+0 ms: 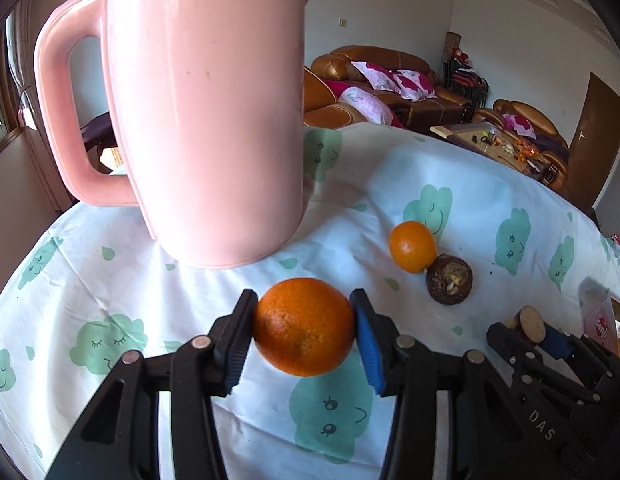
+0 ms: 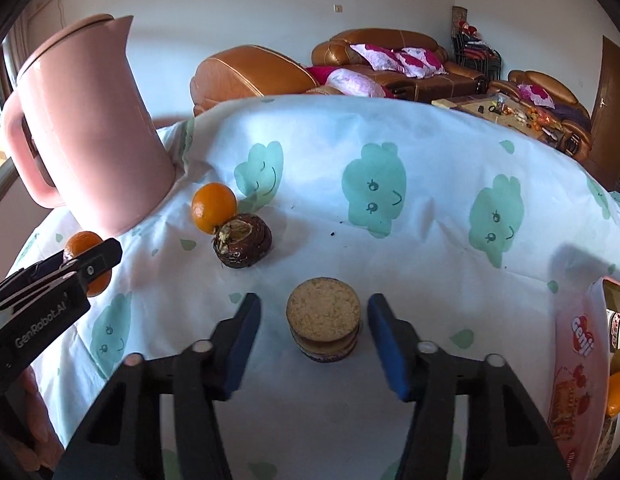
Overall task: Organize fruits
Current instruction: 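Grasp an orange with the left gripper while the right gripper grasps the round cake slice, then carry the orange and cake slice over the tin tray with both grippers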
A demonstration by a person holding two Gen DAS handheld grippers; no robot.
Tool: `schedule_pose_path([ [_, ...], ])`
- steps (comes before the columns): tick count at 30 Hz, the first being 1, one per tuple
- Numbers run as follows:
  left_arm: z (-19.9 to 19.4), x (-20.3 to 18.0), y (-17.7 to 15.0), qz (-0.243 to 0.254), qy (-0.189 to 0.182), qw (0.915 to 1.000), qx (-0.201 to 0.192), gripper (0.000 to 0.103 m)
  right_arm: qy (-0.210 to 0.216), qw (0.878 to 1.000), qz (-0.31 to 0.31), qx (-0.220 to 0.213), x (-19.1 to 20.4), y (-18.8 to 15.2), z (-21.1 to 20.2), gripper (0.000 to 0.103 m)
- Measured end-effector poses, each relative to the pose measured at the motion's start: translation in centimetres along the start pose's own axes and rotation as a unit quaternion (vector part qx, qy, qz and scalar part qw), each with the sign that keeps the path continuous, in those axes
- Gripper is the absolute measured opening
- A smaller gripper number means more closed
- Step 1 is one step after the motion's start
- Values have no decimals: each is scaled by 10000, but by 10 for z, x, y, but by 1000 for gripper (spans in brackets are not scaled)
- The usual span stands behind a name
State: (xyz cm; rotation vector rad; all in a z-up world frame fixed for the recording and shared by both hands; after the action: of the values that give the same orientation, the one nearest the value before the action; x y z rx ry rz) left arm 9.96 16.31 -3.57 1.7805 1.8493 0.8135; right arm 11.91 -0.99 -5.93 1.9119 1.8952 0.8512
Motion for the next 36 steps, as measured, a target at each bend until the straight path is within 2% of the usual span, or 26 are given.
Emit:
schedule_pose_path([
  [2, -1, -2, -1, 59, 12, 10000, -19, 49, -5, 10000, -12, -12, -1, 0, -1, 43],
  [3, -1, -4, -2, 86, 17, 10000, -38, 49, 37, 10000, -6, -22, -2, -1, -2, 37],
  [5, -6, -10, -4, 106, 14, 9999, -124, 49, 186, 9997, 53, -165, -5, -2, -12, 37],
  [8, -14, -22, -6, 254, 55, 9992, -299, 49, 118, 9968, 41, -795, -9, -9, -40, 37],
  [11, -20, -37, -7, 445, 66, 9980, -453, 49, -118, 9886, -142, -1491, -4, -19, -69, 37],
  [15, -21, -53, -10, 680, 78, 9964, -505, 49, -296, 9800, -260, -1952, -1, -29, -90, 37],
  [21, -26, -59, -13, 748, 36, 9956, -564, 49, -293, 9800, -108, -1964, -14, -39, -102, 36],
  [36, -53, -96, -32, 975, -273, 9924, -693, 49, 50, 9859, 99, -1672, -46, -67, -123, 36],
])
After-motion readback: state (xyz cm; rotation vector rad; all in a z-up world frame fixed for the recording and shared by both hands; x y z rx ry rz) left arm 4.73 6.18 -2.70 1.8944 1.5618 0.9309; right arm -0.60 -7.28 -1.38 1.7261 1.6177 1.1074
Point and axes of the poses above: each gripper's, at about its wrist camera, not at the fingertips, and z roughly the way its jaws point, x to its left, y to its top, the point moved 1 cm from there along z, roughly the way its jaws point, and after that the axes turned 10 degrees about z, right-handed, at the moved point
